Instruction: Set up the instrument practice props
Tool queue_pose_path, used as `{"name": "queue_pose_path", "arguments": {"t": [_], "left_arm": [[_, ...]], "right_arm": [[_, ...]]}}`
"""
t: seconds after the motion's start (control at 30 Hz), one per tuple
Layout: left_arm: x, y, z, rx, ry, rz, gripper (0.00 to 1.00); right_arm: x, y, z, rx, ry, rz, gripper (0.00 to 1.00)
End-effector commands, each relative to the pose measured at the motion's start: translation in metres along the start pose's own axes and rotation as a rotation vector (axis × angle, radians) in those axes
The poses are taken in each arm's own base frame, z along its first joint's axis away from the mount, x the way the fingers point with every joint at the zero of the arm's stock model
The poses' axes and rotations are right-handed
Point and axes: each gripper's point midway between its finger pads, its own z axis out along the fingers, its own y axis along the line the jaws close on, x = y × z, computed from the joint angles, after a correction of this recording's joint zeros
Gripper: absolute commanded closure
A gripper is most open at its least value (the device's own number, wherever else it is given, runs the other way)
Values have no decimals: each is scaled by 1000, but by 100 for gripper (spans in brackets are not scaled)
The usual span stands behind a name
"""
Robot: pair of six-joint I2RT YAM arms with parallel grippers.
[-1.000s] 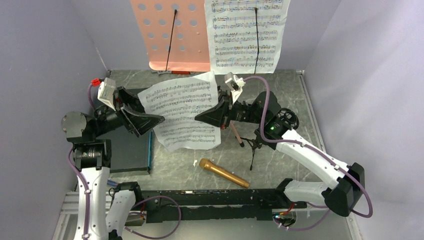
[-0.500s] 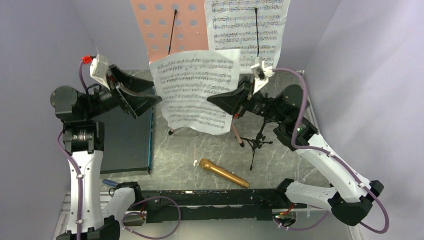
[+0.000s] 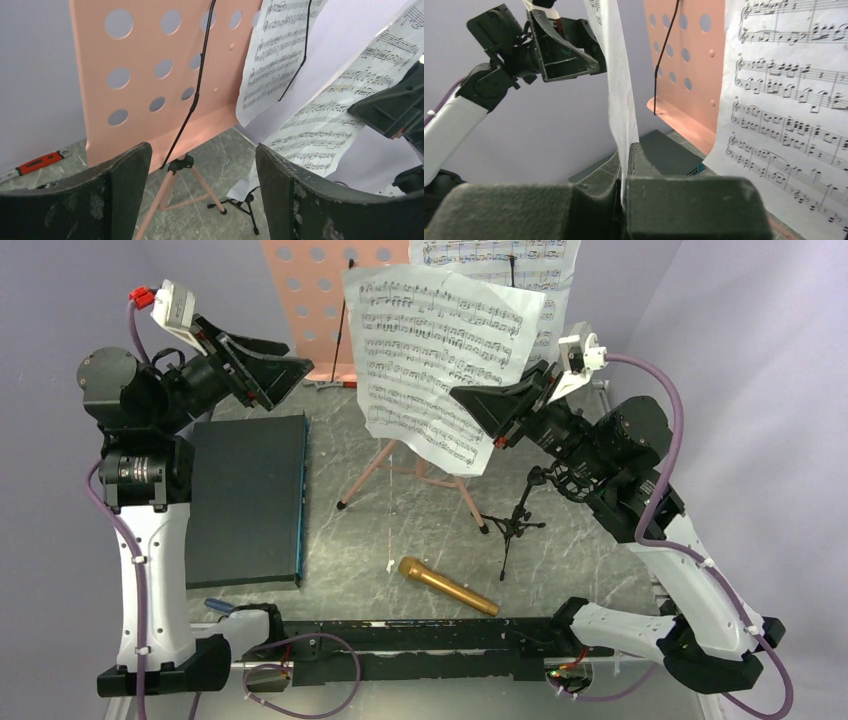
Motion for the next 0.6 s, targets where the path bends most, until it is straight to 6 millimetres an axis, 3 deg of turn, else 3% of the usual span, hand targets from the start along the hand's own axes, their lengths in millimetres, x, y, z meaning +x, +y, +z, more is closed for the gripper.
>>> {"name": "queue_pose_path", "arguments": {"t": [0.0,0.23,0.57], "left_arm": [[-6,1,13,-72,5,44,20],[7,-12,50,-106,59,127,23],[-13,-10,65,-169,0,176,32]], "right_arm": [[-18,-8,-1,64,-16,-40,100],[-36,-10,-5,100,-43,-74,100],[-56,-11,-5,120,-69,-122,100]]}}
